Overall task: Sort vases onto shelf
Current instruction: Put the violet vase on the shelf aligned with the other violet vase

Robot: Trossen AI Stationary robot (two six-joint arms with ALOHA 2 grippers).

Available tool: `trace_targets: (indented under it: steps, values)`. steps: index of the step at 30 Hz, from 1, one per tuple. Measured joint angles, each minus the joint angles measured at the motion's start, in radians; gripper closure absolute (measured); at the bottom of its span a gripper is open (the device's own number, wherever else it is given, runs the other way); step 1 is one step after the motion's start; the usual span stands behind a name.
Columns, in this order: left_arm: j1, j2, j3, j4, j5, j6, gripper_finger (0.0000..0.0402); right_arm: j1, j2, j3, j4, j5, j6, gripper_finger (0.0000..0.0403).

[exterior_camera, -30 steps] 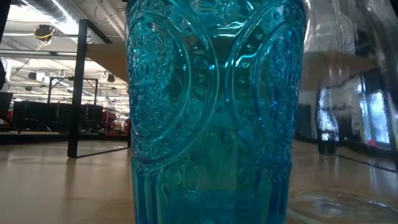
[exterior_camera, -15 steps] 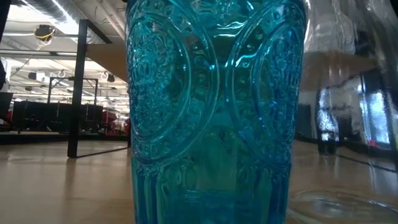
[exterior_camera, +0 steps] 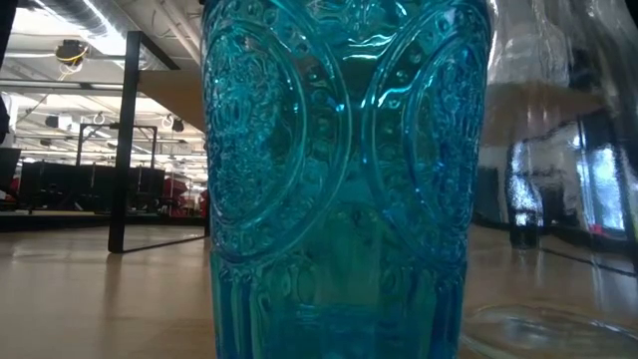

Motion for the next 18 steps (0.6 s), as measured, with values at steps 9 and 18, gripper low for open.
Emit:
trace_targets:
  steps: [9, 18]
  values:
    - [-0.005, 0.000, 0.000, 0.000, 0.000, 0.020, 0.0362, 0.000, 0.000, 0.000, 0.000, -0.023, 0.043, 0.0217]
    - [-0.010, 0.000, 0.000, 0.000, -0.002, 0.032, 0.0362, 0.000, 0.000, 0.000, 0.000, -0.027, 0.081, 0.0217]
